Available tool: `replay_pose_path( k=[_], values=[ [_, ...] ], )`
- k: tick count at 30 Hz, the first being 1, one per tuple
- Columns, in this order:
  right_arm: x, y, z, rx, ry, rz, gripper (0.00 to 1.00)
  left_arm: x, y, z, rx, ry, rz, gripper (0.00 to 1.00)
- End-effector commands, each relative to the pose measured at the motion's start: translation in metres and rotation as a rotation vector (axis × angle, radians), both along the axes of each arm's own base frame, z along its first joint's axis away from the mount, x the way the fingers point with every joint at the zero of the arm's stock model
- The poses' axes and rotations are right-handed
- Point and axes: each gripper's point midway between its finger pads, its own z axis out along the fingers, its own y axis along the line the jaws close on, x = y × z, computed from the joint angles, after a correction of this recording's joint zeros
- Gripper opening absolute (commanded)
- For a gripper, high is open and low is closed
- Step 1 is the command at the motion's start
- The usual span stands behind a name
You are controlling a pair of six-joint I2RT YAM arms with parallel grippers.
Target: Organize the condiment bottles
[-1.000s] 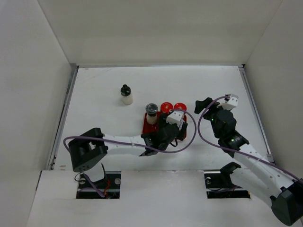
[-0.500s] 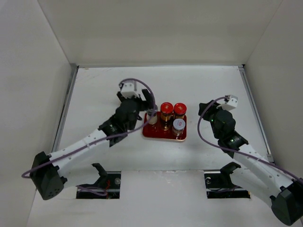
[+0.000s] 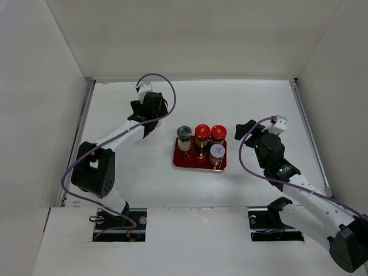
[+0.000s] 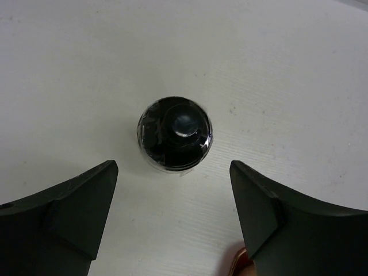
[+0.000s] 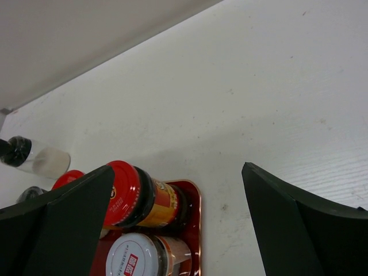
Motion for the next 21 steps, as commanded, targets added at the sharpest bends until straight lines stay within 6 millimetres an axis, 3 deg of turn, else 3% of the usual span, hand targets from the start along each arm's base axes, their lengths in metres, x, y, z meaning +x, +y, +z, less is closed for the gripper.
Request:
replay_pose_path(
  k=[1, 7, 14, 18, 21],
  values=[
    [0.002, 0.008, 0.012, 0.028, -0.04, 0.028, 1.0, 0.023, -0.007, 0.039, -0.051, -0.089, -0.007, 0.78],
    [0.0, 0.006, 0.017, 0.039, -0.058, 0.027, 1.0, 0.034, 0.002, 0.015, -0.023, -0.036, 0.025, 0.73],
    [-0.001, 0.007, 0.019, 0.041, -0.062, 0.028, 1.0, 0.037, -0.003, -0.007, -0.009, 0.008, 0.018, 0.7],
    [-0.001, 0.006, 0.02, 0.041, -0.065, 0.028, 1.0, 0.038, -0.003, -0.006, -0.01, 0.0, 0.022, 0.51],
    [-0.001, 0.006, 0.019, 0.041, -0.065, 0.028, 1.0, 0.028, 0.0, 0.008, -0.006, -0.033, 0.038, 0.39]
  ],
)
